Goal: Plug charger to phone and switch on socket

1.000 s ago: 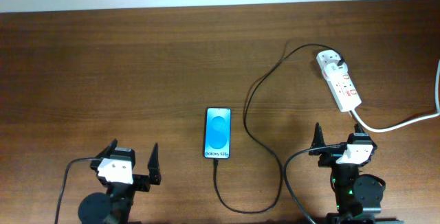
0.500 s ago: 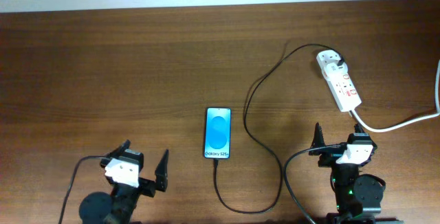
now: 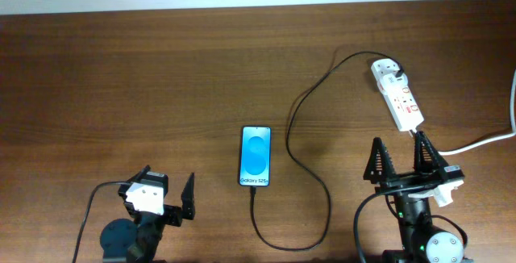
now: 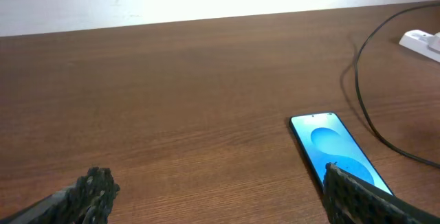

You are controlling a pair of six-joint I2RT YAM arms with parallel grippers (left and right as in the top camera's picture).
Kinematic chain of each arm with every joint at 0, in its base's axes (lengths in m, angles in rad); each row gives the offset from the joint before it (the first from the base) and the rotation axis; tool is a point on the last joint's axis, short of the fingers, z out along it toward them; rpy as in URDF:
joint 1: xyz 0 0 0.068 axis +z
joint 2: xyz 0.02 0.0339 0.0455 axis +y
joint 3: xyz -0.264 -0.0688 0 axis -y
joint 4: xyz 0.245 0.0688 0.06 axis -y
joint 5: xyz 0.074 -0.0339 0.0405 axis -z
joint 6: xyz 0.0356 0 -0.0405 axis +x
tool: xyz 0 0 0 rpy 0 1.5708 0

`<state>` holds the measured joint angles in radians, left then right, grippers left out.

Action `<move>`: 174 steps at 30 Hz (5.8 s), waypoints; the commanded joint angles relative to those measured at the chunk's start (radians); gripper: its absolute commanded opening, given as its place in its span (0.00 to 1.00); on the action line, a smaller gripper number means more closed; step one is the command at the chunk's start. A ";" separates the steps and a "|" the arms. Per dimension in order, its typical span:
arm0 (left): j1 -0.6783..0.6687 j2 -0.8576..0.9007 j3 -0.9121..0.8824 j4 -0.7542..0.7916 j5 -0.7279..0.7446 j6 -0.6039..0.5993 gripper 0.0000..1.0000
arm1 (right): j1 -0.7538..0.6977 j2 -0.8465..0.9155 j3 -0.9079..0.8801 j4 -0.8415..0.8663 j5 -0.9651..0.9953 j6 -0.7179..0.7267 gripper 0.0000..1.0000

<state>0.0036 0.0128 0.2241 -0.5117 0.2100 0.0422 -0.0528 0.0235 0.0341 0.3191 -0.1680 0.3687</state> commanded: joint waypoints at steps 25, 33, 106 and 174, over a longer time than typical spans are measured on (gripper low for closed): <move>0.006 -0.008 -0.138 0.249 -0.049 0.011 0.99 | -0.151 1.319 1.384 -1.266 -0.135 0.141 0.58; 0.006 -0.001 -0.144 0.261 -0.050 0.012 0.99 | -0.264 1.662 1.658 -1.417 -0.132 0.164 0.08; 0.006 -0.001 -0.144 0.261 -0.050 0.012 0.99 | -0.302 2.139 1.732 -1.246 -0.086 0.321 0.04; 0.006 -0.001 -0.144 0.261 -0.050 0.012 0.99 | -0.293 2.221 1.731 -1.247 -0.075 0.294 0.04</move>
<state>0.0032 0.0151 0.0868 -0.2531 0.1673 0.0425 -0.3515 2.1899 1.7660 -0.9302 -0.2295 0.6586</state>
